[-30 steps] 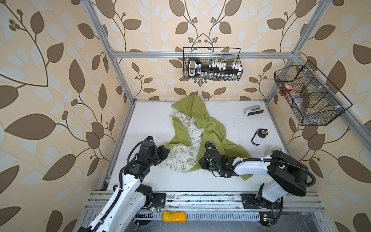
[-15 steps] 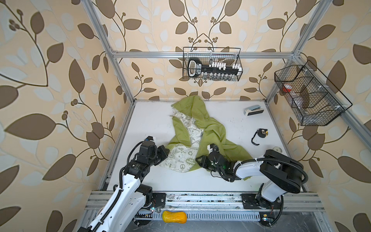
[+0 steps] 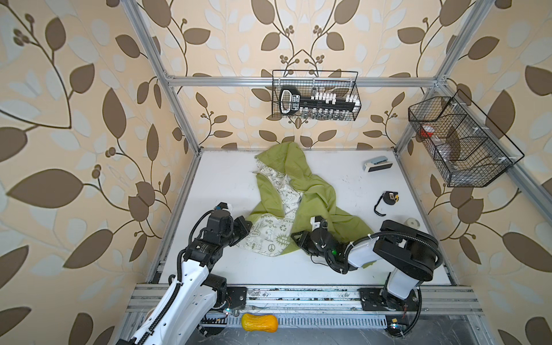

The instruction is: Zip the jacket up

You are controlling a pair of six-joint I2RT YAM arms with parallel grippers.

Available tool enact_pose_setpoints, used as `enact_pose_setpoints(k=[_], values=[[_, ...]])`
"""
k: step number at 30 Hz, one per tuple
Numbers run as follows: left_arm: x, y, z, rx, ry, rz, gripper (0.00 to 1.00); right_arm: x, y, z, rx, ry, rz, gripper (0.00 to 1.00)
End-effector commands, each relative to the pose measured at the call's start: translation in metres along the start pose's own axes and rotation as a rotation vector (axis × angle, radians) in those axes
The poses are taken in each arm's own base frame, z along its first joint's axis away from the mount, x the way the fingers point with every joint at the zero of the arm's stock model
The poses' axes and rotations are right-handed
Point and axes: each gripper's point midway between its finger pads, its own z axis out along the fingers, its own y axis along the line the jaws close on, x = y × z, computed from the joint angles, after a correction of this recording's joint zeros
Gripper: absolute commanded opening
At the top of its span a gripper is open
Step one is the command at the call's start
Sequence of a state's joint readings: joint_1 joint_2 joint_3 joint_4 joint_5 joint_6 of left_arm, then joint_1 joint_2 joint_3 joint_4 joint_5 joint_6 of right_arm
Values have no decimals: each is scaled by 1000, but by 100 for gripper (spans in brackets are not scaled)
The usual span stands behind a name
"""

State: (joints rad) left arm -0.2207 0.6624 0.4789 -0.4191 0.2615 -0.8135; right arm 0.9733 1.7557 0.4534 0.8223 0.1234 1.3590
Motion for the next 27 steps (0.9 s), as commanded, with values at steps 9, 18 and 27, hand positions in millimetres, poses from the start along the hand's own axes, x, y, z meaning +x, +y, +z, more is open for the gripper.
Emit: enact_pose_setpoints(k=[9, 18, 27], values=[[-4, -6, -4, 20, -10, 9, 0, -5, 5, 8, -47, -22, 38, 29], [-2, -5, -4, 21, -7, 7, 0, -11, 5, 20, -50, -26, 55, 29], [-3, -7, -1, 23, 8, 12, 0, -18, 3, 25, -60, -30, 44, 5]])
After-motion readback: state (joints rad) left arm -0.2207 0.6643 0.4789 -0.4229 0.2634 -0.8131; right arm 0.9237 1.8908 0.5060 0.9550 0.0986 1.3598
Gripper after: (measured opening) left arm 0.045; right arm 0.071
